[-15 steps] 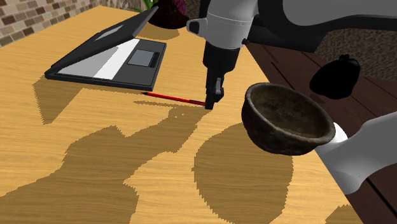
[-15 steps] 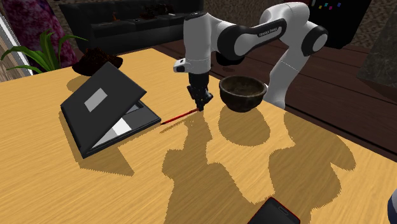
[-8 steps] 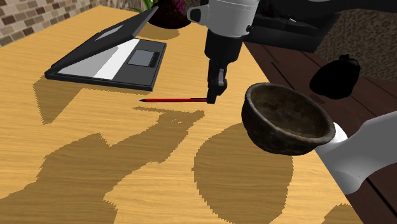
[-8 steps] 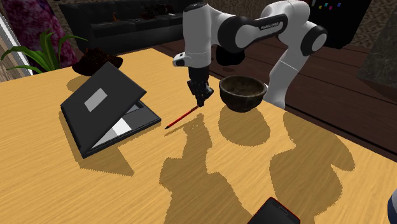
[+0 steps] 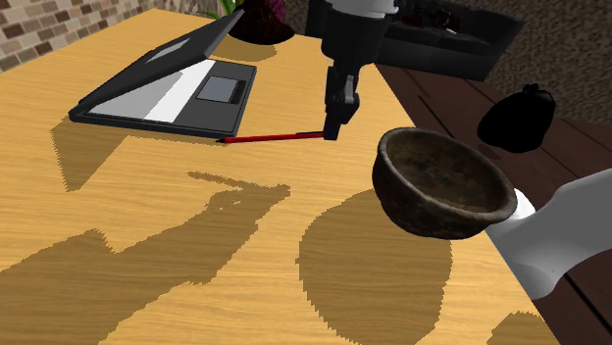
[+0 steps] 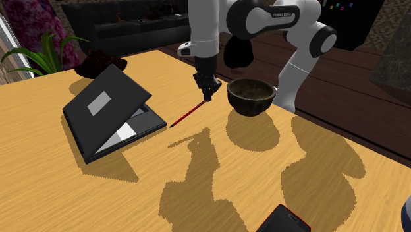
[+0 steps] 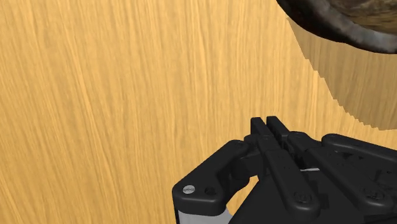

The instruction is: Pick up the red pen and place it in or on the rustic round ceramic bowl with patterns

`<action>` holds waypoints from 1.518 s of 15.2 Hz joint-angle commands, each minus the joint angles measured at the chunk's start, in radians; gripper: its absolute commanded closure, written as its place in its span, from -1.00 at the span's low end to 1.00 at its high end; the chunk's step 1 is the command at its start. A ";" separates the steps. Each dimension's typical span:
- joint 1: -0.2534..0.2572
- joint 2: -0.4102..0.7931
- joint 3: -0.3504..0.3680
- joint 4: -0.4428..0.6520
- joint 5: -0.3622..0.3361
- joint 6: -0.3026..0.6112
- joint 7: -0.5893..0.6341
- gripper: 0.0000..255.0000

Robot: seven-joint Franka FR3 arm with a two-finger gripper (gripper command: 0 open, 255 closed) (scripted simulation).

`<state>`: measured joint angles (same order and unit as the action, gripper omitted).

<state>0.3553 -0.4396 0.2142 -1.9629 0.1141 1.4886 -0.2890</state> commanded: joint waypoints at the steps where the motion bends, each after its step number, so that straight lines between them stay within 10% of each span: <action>1: -0.001 0.006 -0.002 0.033 -0.002 -0.028 0.001 1.00; 19: -0.008 0.123 0.001 0.393 -0.019 -0.271 0.026 1.00; 23: -0.001 -0.026 -0.018 0.273 0.004 -0.299 0.015 1.00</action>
<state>0.3511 -0.4200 0.2004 -1.6487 0.1110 1.1938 -0.2723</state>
